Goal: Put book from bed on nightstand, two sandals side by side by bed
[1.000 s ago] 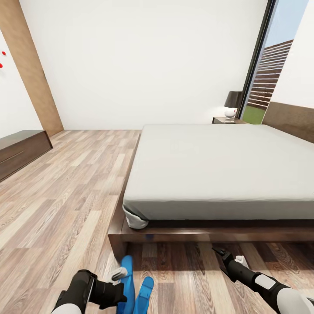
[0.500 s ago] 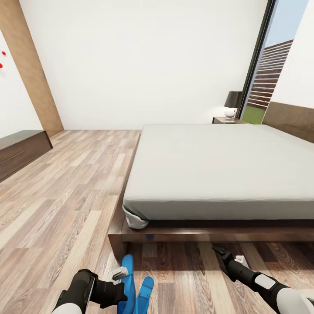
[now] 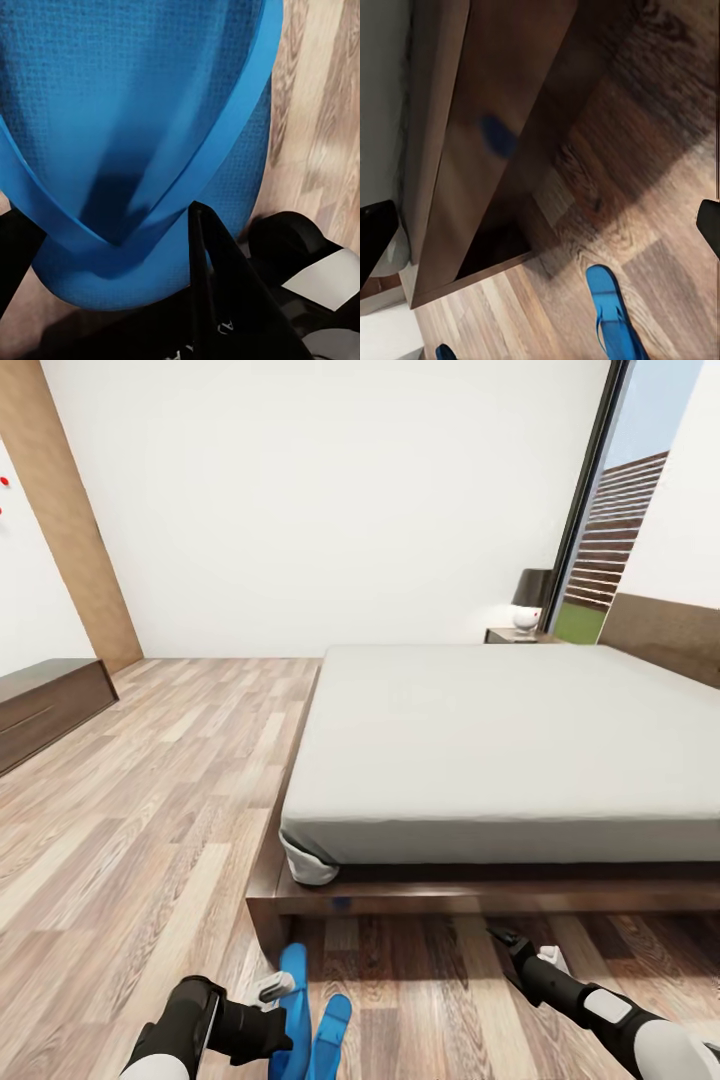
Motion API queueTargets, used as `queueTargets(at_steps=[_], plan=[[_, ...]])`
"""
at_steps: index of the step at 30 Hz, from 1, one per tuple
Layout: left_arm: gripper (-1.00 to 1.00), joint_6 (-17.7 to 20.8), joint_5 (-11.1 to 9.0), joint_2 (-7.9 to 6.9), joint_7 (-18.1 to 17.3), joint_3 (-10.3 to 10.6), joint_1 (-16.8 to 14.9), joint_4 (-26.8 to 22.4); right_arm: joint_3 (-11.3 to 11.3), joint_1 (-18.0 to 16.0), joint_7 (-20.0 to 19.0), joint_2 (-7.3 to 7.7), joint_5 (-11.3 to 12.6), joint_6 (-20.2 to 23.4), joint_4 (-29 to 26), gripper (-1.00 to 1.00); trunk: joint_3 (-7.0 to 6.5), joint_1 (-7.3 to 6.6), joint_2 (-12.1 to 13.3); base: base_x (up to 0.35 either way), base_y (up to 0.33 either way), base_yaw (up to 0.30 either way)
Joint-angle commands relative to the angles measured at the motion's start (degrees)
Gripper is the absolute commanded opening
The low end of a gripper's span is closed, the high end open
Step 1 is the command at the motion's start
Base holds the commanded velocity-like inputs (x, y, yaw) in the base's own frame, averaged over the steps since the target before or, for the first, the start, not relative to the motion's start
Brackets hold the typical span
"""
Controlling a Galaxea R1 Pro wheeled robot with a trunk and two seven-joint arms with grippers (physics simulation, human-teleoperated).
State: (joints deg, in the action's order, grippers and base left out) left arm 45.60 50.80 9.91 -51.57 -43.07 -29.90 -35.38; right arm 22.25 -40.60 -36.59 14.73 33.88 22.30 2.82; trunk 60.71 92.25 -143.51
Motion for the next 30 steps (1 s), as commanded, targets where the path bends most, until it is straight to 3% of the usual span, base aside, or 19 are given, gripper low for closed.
queueTargets(at_steps=[1, 15, 30], plan=[[-1.0, 0.28, 0.53, 0.09, -0.5, -0.45, -0.07, -0.12, -0.1, -0.09, -0.14, 0.03, 0.63, 0.34, 0.19, 1.0, 0.06, -0.01, -0.03, 0.0, 0.0, -0.165], [-1.0, 0.28, 0.53, 0.09, -0.53, -0.44, -0.07, -0.12, -0.1, -0.09, -0.14, 0.03, 0.66, 0.41, 0.18, 1.0, 0.06, -0.01, -0.03, 0.0, 0.0, -0.231], [-1.0, 0.28, 0.53, 0.09, -0.47, -0.44, -0.07, -0.12, -0.08, -0.09, -0.22, -0.03, 0.91, 0.44, 0.24, 1.0, 0.06, -0.01, -0.03, 0.0, 0.0, -0.024]])
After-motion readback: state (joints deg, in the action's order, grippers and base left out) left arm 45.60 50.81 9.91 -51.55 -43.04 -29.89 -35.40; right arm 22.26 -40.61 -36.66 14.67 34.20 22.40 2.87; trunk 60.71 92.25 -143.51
